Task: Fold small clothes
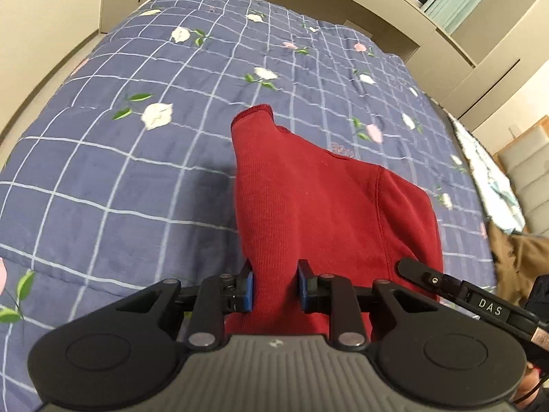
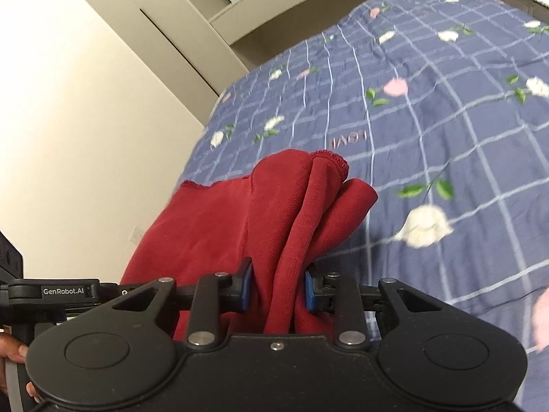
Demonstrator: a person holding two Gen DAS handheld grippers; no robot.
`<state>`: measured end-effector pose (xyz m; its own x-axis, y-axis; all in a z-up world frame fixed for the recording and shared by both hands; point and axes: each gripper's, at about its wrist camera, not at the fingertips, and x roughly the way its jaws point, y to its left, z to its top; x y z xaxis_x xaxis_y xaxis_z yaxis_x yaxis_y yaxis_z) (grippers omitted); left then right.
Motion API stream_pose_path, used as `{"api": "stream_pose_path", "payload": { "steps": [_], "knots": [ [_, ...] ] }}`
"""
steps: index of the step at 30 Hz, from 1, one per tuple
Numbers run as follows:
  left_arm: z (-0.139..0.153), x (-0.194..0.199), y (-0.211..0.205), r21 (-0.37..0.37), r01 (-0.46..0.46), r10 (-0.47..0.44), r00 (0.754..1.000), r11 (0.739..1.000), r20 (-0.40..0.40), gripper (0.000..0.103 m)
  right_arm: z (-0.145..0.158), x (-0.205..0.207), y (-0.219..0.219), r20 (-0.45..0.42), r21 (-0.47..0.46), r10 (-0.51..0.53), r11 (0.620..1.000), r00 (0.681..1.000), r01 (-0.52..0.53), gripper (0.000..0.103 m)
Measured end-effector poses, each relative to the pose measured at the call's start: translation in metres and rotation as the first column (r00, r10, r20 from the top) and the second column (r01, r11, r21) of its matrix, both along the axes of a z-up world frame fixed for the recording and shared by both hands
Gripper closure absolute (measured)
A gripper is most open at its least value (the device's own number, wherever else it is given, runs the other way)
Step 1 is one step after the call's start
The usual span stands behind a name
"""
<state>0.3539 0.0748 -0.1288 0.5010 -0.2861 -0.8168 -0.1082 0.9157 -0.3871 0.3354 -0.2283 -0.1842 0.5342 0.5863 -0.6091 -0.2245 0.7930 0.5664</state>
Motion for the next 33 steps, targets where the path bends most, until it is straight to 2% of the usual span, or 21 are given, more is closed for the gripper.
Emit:
{"api": "stream_pose_path", "payload": {
  "steps": [6,9,11,12,14,15,16,17,20,24,28,33],
  "knots": [
    [-0.034,-0.006,0.010,-0.006,-0.002,0.002,1.000,1.000,-0.005,0.076,-0.031,-0.001,0.012,-0.020,-0.039,-0.022,0.999,1.000,0.021,0.071],
    [-0.037,-0.009,0.011,-0.009,0.001,-0.001,1.000,1.000,0.007,0.074,-0.035,0.000,0.011,-0.025,-0.038,-0.033,0.999,0.999,0.032,0.069],
    [-0.037,-0.009,0.011,0.000,0.010,-0.010,1.000,1.000,0.004,0.068,-0.033,-0.001,0.013,-0.019,-0.055,-0.025,0.998,1.000,0.024,0.066],
    [-0.037,-0.008,0.011,0.002,0.012,-0.012,1.000,1.000,0.001,0.066,-0.032,-0.001,0.013,-0.013,-0.065,-0.021,0.998,1.000,0.020,0.062],
    [-0.035,-0.008,0.010,0.010,0.004,-0.004,1.000,1.000,-0.005,0.053,-0.029,-0.004,0.012,-0.002,-0.081,-0.022,0.996,1.000,0.021,0.057],
    [-0.034,-0.009,0.010,0.014,-0.001,0.001,1.000,1.000,-0.009,0.048,-0.027,-0.006,0.010,0.002,-0.082,-0.024,0.996,1.000,0.024,0.048],
    [-0.033,-0.011,0.009,0.017,-0.008,0.008,1.000,1.000,-0.012,0.035,-0.025,-0.010,0.008,0.008,-0.084,-0.029,0.996,1.000,0.029,0.037],
    [-0.031,-0.013,0.009,0.022,-0.019,0.020,1.000,1.000,-0.011,0.025,-0.023,-0.013,0.006,0.016,-0.086,-0.030,0.996,0.999,0.031,0.034],
    [-0.021,-0.027,0.005,0.049,-0.050,0.049,0.998,0.998,0.025,0.016,-0.009,-0.023,0.002,0.061,-0.123,-0.014,0.992,0.998,0.022,0.023],
    [0.002,-0.054,-0.004,0.070,-0.090,0.083,0.993,0.993,0.088,0.009,0.017,-0.043,-0.007,0.142,-0.157,0.003,0.987,0.990,0.019,0.009],
    [0.036,-0.093,-0.014,0.107,-0.150,0.129,0.975,0.983,0.183,0.001,0.051,-0.071,-0.015,0.212,-0.199,0.017,0.980,0.977,0.027,0.002],
    [0.080,-0.146,-0.029,0.180,-0.221,0.162,0.942,0.958,0.294,0.001,0.097,-0.124,-0.023,0.273,-0.219,0.000,0.974,0.962,0.062,0.001]
  ]
}}
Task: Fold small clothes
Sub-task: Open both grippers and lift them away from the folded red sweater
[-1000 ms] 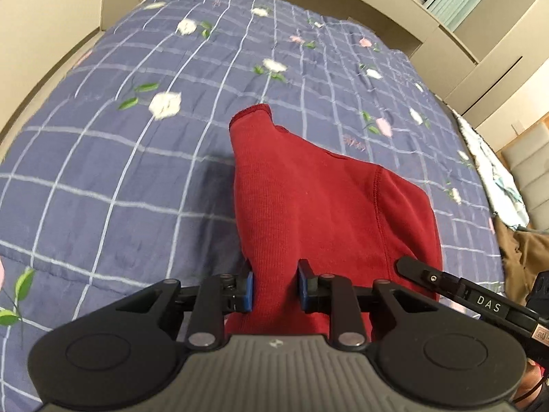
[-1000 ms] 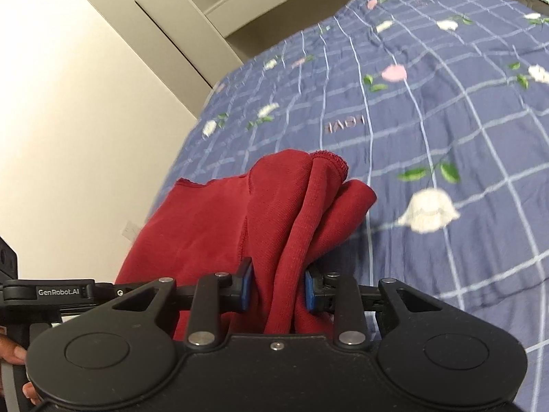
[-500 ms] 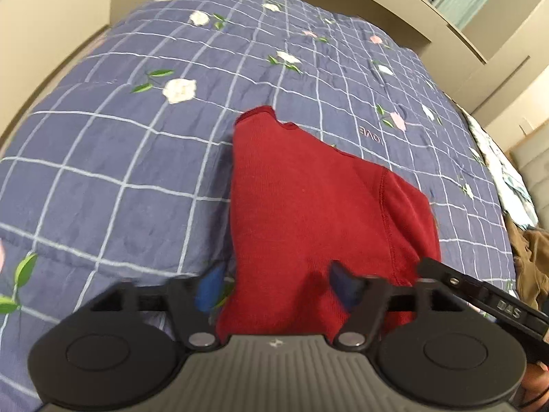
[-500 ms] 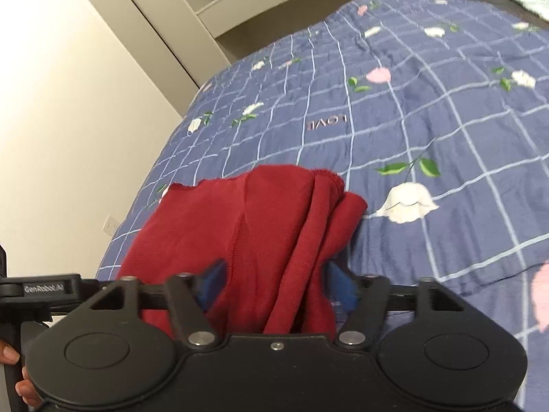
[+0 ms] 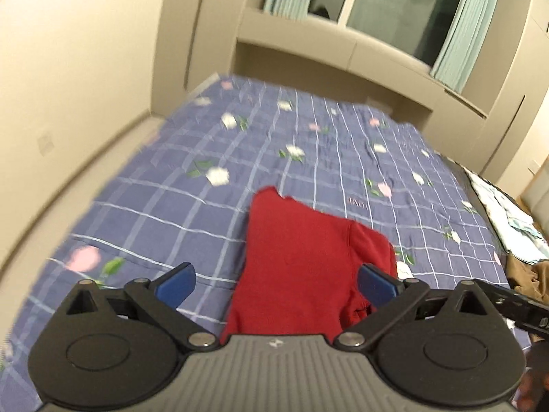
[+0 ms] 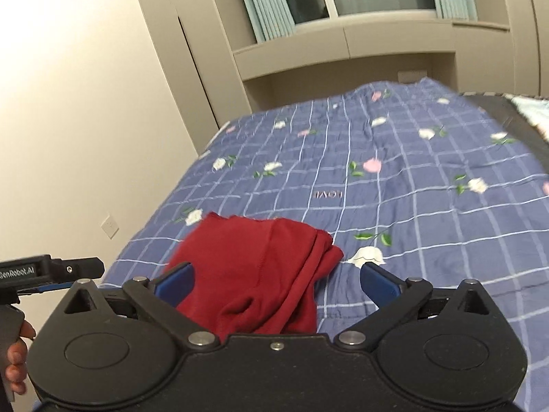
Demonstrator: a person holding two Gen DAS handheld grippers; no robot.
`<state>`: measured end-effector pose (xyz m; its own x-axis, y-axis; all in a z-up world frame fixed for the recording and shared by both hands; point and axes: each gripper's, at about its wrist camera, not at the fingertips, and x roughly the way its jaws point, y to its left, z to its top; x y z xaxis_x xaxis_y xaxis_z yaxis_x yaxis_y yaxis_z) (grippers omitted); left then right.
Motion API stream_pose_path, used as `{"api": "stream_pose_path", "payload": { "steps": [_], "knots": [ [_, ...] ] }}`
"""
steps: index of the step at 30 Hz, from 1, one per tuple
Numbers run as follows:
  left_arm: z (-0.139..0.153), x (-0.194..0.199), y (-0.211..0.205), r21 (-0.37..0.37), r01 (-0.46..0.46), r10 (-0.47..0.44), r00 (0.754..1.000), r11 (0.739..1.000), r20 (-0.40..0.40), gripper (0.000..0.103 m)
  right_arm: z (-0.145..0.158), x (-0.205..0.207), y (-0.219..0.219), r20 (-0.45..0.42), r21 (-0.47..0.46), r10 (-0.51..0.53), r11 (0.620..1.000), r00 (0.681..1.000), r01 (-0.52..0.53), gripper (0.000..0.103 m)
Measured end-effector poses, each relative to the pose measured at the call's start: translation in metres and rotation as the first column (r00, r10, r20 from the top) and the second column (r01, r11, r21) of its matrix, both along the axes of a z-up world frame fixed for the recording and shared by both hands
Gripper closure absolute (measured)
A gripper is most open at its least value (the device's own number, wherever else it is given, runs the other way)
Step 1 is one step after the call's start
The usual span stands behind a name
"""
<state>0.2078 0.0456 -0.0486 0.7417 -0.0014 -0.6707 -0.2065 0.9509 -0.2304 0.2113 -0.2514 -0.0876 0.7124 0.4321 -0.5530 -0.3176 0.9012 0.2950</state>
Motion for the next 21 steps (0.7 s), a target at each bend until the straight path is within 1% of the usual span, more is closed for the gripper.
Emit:
{"api": "stream_pose_path", "payload": {
  "steps": [4,8,11,15,18,21],
  "knots": [
    [0.023,-0.043,-0.009,0.080,0.000,-0.002,1.000,0.997,0.017,0.000,0.026,-0.052,-0.003,0.013,0.006,-0.049,0.999,0.999,0.049,0.001],
    [0.042,-0.083,-0.015,0.141,0.037,-0.038,0.999,0.989,0.006,0.000,0.048,-0.105,0.000,0.015,0.007,-0.094,0.996,0.995,0.093,0.001],
    [0.059,-0.110,-0.014,0.138,0.058,-0.061,0.998,0.989,0.015,0.000,0.063,-0.145,0.003,0.007,0.003,-0.128,0.992,0.992,0.127,0.001],
    [0.079,-0.140,-0.012,0.121,0.091,-0.094,0.995,0.988,0.016,0.000,0.081,-0.192,0.006,0.026,0.009,-0.174,0.985,0.984,0.174,0.001],
    [0.090,-0.157,-0.012,0.121,0.123,-0.127,0.992,0.985,0.021,0.000,0.088,-0.219,0.011,0.022,-0.009,-0.172,0.985,0.985,0.172,0.001],
    [0.099,-0.175,-0.013,0.127,0.155,-0.161,0.986,0.980,0.034,0.000,0.094,-0.243,0.015,0.046,-0.034,-0.164,0.986,0.985,0.166,0.001]
  ]
}}
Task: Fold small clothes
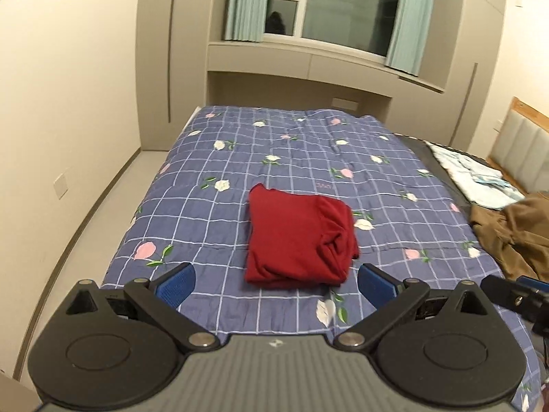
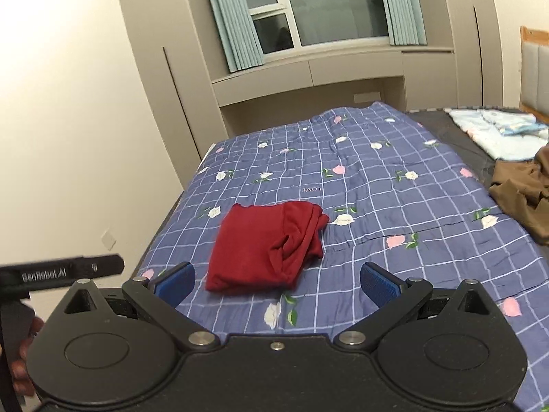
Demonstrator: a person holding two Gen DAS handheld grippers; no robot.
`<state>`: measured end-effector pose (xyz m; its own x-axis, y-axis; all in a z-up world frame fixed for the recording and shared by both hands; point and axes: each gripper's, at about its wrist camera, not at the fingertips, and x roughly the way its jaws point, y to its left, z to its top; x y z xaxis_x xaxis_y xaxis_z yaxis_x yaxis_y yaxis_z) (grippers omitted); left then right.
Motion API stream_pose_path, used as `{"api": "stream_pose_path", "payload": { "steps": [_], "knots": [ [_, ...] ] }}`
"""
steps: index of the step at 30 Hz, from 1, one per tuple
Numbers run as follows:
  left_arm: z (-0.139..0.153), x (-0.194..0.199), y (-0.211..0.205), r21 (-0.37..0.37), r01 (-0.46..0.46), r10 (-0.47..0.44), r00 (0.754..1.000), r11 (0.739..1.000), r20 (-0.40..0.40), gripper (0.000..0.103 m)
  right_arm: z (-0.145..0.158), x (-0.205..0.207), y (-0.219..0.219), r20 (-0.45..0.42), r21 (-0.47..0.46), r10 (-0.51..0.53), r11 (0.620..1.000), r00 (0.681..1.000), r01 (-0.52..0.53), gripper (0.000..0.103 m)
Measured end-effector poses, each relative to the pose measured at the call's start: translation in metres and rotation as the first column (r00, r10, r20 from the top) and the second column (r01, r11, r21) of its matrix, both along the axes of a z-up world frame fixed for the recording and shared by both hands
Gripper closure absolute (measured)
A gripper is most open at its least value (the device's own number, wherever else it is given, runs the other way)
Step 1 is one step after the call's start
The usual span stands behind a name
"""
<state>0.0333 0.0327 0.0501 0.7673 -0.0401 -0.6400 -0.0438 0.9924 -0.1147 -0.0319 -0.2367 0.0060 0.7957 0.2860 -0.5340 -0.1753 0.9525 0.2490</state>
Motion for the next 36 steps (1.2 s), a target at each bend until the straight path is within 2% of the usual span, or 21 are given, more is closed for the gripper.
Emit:
{"api": "stream_pose_path", "payload": {
  "steps": [6,16,30,36],
  "knots": [
    [0.009,-0.027,0.000,0.004,0.026,-0.026,1.000,1.000,0.007,0.000,0.002,-0.034,0.003,-0.007,-0.024,-0.004,1.000,1.000,0.004,0.001],
    [0.020,-0.056,0.007,0.003,0.010,-0.010,1.000,1.000,-0.028,0.000,0.010,-0.061,-0.003,-0.025,-0.042,-0.008,0.999,1.000,0.007,0.001],
    [0.024,-0.059,0.019,-0.015,-0.056,0.055,0.998,0.998,-0.035,0.000,0.022,-0.043,0.014,-0.017,-0.059,0.099,0.993,0.995,-0.100,0.001],
    [0.022,-0.056,0.031,-0.023,-0.070,0.069,0.997,0.997,-0.040,0.001,0.024,-0.035,0.024,-0.028,-0.064,0.112,0.991,0.993,-0.114,0.001]
  ]
}}
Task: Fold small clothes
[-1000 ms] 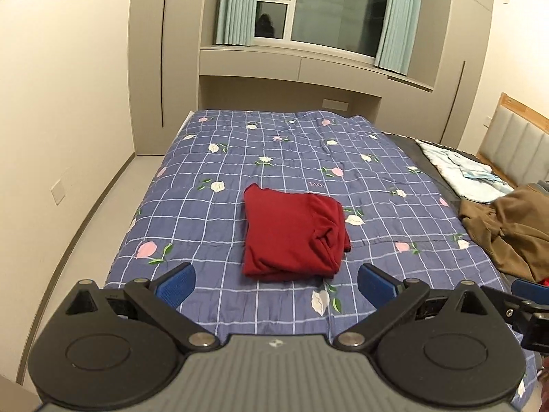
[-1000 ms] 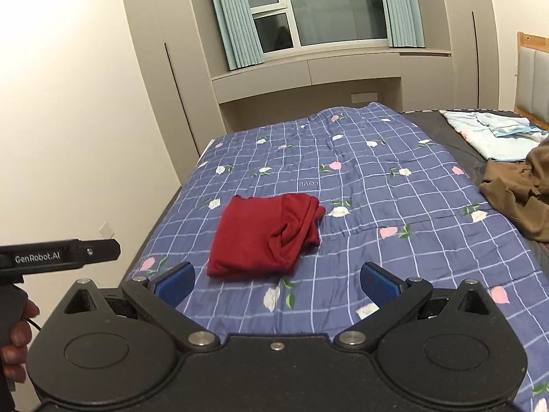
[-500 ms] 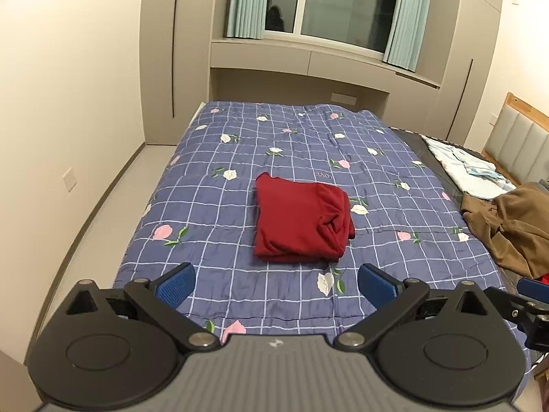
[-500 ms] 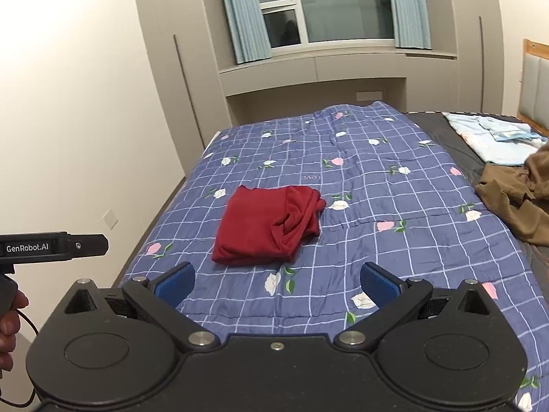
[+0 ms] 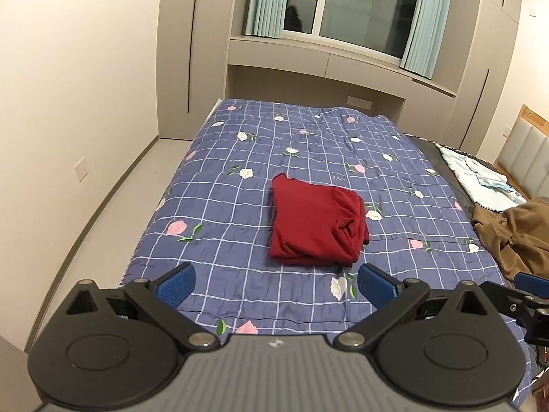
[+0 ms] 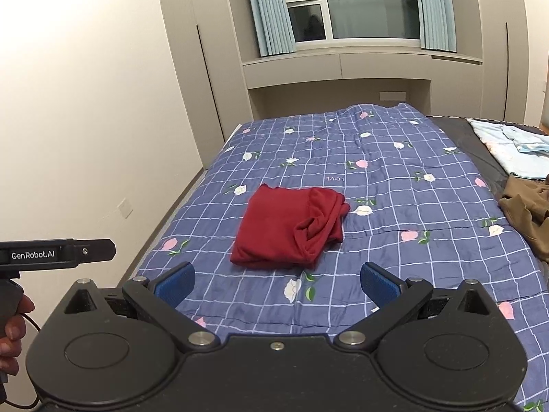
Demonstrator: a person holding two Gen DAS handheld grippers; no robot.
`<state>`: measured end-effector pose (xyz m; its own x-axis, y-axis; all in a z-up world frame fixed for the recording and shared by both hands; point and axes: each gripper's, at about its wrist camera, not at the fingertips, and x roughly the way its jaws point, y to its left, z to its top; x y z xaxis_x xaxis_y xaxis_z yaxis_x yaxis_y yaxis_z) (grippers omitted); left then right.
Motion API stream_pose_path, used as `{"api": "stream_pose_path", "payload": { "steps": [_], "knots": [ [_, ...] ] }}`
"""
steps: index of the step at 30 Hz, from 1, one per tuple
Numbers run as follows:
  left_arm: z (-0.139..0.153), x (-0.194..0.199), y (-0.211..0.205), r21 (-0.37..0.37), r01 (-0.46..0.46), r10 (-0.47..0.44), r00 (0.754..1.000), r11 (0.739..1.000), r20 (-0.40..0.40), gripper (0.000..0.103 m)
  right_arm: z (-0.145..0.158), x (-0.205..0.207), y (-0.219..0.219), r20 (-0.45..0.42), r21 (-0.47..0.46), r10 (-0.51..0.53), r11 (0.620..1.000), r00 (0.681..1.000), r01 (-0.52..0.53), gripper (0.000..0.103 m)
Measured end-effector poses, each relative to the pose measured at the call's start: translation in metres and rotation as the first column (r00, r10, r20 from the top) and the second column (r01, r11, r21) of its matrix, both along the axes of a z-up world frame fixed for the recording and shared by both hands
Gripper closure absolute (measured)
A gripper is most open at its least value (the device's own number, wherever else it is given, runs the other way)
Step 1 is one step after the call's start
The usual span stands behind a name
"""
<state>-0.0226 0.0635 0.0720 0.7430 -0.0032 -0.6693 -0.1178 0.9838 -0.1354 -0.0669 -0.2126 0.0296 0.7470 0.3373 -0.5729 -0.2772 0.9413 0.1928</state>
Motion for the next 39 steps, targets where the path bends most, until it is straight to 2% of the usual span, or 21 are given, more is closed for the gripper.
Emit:
{"api": "stream_pose_path", "payload": {
  "steps": [13,39],
  "knots": [
    [-0.004,0.000,0.014,-0.016,0.012,-0.012,1.000,1.000,-0.012,0.000,0.001,-0.001,0.014,-0.003,-0.018,-0.001,1.000,1.000,0.001,0.001],
    [-0.007,0.000,0.009,-0.018,0.056,-0.057,0.998,0.998,-0.030,0.000,0.000,-0.010,0.009,-0.014,-0.017,-0.041,0.999,0.999,0.041,0.001]
  ]
}}
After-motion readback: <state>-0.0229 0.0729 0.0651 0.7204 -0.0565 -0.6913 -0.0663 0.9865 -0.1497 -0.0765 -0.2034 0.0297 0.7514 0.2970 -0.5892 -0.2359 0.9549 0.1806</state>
